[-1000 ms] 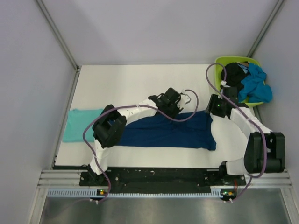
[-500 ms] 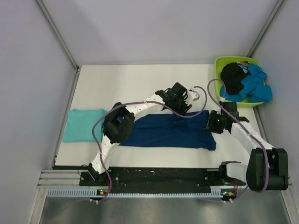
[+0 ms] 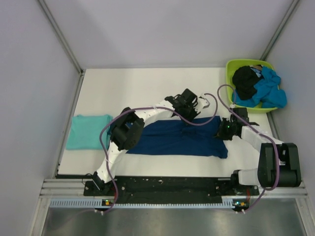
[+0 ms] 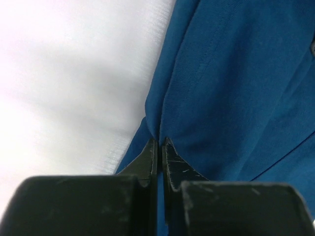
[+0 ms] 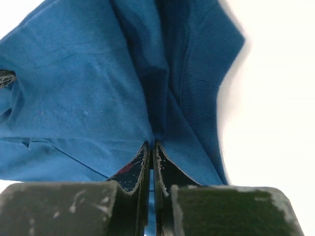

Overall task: Fold and stack the t-shirts
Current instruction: Fold the other side of the tshirt into a rectangle

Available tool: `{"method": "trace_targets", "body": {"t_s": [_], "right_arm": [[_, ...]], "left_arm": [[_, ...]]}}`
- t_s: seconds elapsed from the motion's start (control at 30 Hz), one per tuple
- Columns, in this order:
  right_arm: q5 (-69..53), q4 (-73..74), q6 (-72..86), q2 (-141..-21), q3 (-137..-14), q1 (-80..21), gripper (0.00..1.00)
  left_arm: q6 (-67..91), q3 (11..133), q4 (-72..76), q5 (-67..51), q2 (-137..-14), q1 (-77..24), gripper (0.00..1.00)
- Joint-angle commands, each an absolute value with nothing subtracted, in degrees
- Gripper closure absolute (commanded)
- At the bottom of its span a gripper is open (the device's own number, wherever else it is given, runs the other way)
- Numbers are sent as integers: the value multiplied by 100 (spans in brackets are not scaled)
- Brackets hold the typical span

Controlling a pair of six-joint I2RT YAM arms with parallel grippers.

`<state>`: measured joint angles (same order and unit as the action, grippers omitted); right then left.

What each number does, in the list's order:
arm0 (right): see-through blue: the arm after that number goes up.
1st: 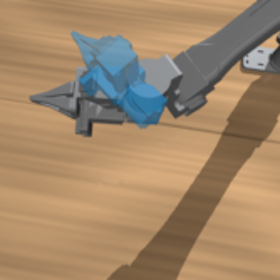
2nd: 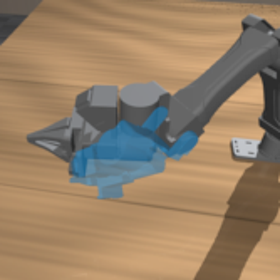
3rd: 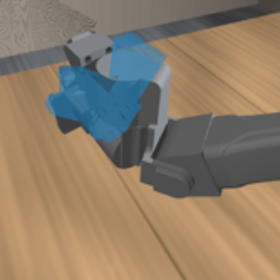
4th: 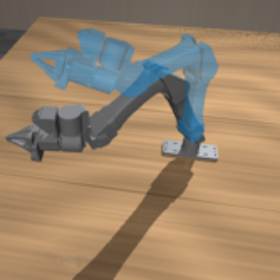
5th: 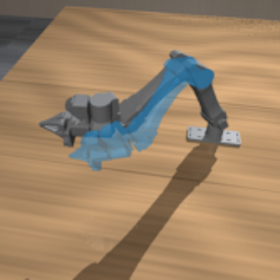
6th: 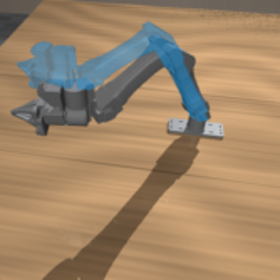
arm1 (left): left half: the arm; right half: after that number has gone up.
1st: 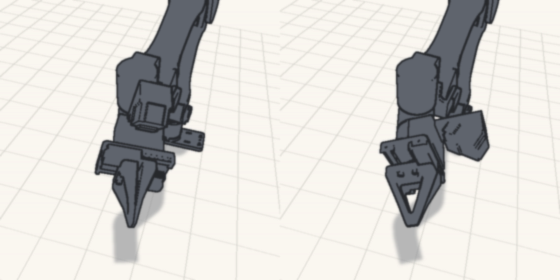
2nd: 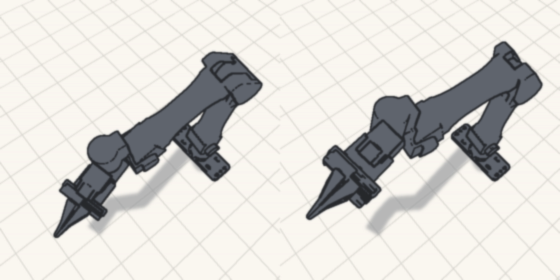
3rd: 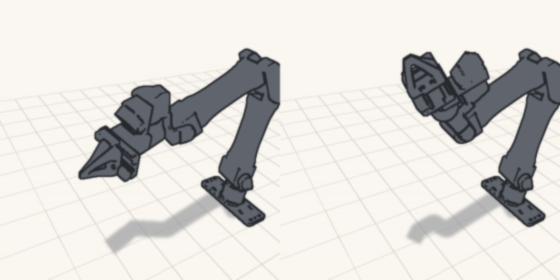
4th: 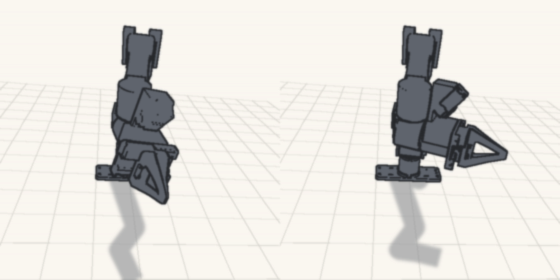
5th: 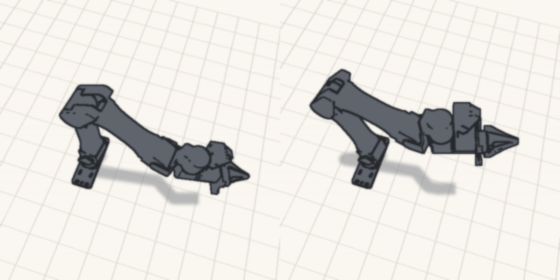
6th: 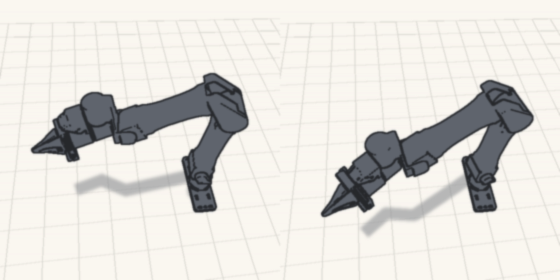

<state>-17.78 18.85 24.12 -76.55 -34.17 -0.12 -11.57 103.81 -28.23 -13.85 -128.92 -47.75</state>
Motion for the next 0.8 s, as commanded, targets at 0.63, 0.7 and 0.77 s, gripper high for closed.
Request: {"method": "trace_targets", "body": {"t_s": [0.63, 0.7, 0.77], "right_arm": [[-1337, 3163, 2118, -7366, -3735, 316, 75], [-1213, 3322, 2005, -7191, -3945, 316, 63], [-1134, 3523, 1890, -7015, -4208, 316, 58]], "left_arm": [[-1529, 10845, -3101, -1766, -12894, -4500, 60], [-1599, 10942, -3251, -1784, -12710, -4500, 52], [-1678, 10942, -3348, -1819, -12429, -4500, 44]]}}
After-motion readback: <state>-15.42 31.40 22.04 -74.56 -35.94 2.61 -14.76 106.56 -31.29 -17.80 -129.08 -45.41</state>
